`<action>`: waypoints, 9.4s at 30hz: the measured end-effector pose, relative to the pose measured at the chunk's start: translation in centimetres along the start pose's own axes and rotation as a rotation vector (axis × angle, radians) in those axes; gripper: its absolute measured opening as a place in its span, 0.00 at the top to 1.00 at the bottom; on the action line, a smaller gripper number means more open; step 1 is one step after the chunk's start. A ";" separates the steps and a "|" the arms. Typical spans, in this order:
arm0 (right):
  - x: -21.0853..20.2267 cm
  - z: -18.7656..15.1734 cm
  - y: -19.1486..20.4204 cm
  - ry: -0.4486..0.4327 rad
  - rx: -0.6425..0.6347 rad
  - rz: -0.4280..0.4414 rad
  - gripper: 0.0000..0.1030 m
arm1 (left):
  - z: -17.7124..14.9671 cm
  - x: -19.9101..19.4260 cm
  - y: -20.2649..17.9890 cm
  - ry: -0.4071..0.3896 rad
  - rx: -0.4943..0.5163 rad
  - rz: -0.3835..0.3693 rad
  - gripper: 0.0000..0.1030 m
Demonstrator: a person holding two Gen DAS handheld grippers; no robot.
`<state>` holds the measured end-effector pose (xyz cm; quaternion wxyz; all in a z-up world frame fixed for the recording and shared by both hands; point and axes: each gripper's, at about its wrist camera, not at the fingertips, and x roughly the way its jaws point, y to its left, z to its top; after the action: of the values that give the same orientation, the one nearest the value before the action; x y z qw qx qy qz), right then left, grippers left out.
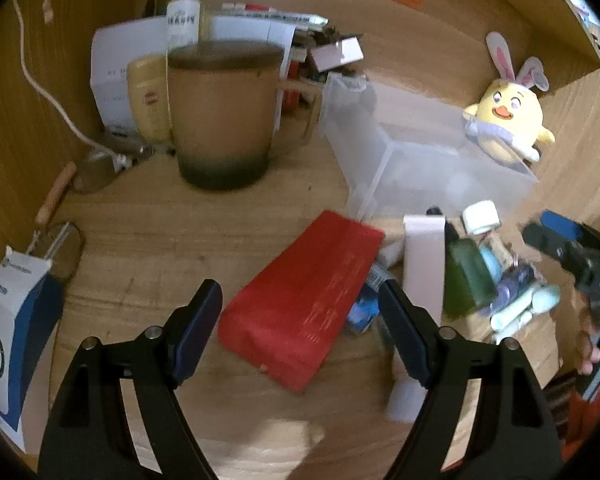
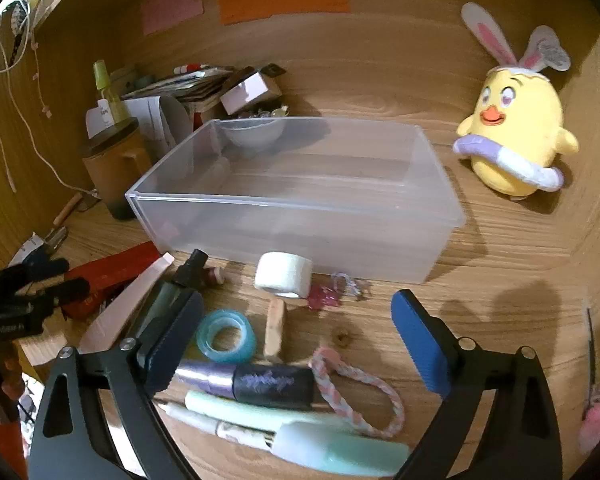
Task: Organize objects
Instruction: 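Grasp the red packet with the left tool while the right tool grasps the white tape roll, then drop the red packet into the clear box with the left tool while the right tool drops the tape roll, then grasp the white tube with the left tool, then lower the white tube into the clear box and open the left tool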
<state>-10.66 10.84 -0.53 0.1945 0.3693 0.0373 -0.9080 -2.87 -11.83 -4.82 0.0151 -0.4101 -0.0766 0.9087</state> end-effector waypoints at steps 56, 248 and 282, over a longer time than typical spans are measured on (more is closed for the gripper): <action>-0.4 2.0 0.6 -0.037 0.043 0.043 0.65 | 2.6 -7.8 -3.9 -0.315 0.033 0.043 0.46; 3.1 8.1 -6.1 -0.076 0.005 -0.009 0.90 | 11.5 7.1 -13.4 -0.048 0.179 -0.083 0.70; 0.5 7.0 -3.9 -0.065 -0.077 -0.009 0.50 | 11.3 2.6 -12.7 -0.095 0.222 -0.052 0.33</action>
<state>-17.09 12.80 3.88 0.2057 0.3318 0.0673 -0.9182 -13.46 -0.45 2.56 0.0805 -0.3603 0.0133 0.9293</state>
